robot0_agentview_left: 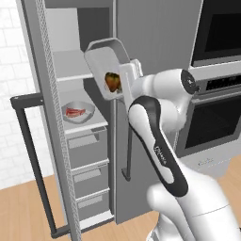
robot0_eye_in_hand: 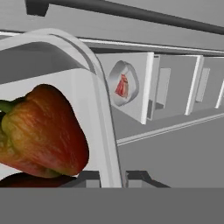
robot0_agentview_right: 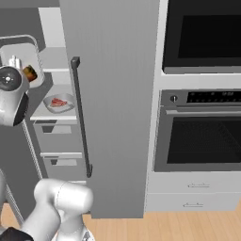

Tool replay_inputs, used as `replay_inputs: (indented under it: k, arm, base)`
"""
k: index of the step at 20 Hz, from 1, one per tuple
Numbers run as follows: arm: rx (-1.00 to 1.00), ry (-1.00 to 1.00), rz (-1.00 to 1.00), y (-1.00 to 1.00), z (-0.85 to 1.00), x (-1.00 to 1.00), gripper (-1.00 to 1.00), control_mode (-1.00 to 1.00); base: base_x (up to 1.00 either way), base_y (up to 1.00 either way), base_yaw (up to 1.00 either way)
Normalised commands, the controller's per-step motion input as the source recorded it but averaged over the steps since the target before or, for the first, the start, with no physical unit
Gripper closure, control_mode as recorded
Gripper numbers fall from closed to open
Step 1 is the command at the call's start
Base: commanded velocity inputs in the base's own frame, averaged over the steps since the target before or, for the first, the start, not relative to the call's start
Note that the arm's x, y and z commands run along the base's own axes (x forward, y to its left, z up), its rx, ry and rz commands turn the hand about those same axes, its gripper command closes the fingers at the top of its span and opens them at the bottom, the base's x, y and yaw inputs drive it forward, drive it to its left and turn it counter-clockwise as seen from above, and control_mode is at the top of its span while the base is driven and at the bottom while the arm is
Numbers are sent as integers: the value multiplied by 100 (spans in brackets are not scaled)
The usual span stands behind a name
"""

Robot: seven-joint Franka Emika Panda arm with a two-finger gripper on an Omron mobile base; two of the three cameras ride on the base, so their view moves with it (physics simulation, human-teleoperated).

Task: Take the meat container that has the steak and place it on the second highest rack of the freezer. Then take the vegetable container that has the bell peppers and place it on the highest rack of the freezer.

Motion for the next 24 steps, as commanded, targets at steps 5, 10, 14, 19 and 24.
replay_inputs:
  k: [5, 10, 14, 19, 24]
  arm:
    - [-5, 12, -11, 24, 9, 85, 100, -100]
    - [-9, 13, -10, 32, 16, 95, 100, -100]
    - [-5, 11, 0, 52, 31, 65, 100, -100]
    - [-1, 9, 0, 34, 18, 65, 100, -100]
    - [0, 8, 0, 32, 0, 56, 100, -100]
  base:
    - [0, 0, 0]
    - [0, 0, 0]
    - [0, 0, 0]
    - [0, 0, 0]
    - [0, 0, 0]
